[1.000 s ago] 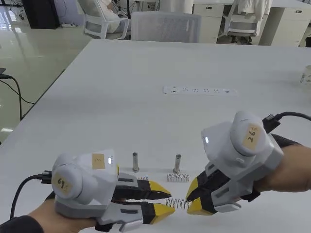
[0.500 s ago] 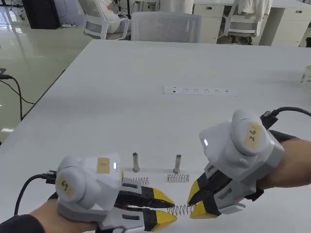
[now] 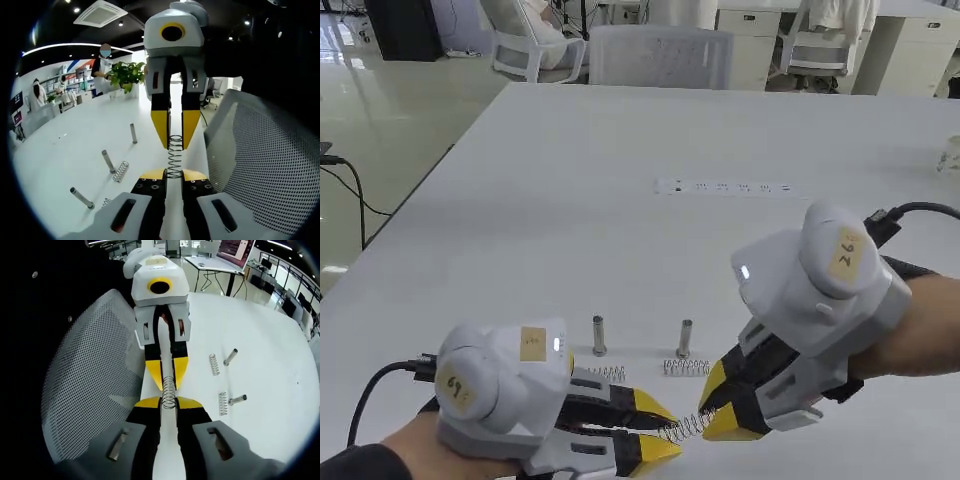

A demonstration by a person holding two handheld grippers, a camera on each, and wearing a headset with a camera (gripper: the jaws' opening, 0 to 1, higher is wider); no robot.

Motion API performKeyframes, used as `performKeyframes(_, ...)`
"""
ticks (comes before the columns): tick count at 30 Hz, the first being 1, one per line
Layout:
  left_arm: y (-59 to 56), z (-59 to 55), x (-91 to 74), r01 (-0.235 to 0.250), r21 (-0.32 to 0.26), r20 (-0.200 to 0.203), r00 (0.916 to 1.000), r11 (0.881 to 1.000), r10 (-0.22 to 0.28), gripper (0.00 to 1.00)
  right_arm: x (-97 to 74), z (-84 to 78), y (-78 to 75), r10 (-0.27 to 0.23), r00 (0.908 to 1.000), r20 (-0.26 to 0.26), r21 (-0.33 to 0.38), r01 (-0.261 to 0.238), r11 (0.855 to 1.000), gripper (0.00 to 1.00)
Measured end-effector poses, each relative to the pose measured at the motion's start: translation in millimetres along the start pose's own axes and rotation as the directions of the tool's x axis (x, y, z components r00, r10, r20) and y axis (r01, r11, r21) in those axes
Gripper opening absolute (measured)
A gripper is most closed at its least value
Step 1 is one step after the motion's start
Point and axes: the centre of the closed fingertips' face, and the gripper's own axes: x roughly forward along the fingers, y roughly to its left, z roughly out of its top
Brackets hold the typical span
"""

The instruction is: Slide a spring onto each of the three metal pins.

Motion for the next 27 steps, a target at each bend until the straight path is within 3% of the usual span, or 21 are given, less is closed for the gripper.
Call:
performKeyframes(15,2.1,3.7,-0.1,-0.011,-0.006,0.018,0.9998,1.0,0.011,0.08,-2.4,23.1,-2.3,-0.027,0.998,0.058,0.005,0.027,1.0,0.13)
performKeyframes(27,2.1,2.4,0.9,-0.006,-0.006,0.014,0.9999,1.0,0.006,0.08,4.0,19.9,-3.3,-0.011,0.9999,0.008,0.018,0.011,1.0,0.13)
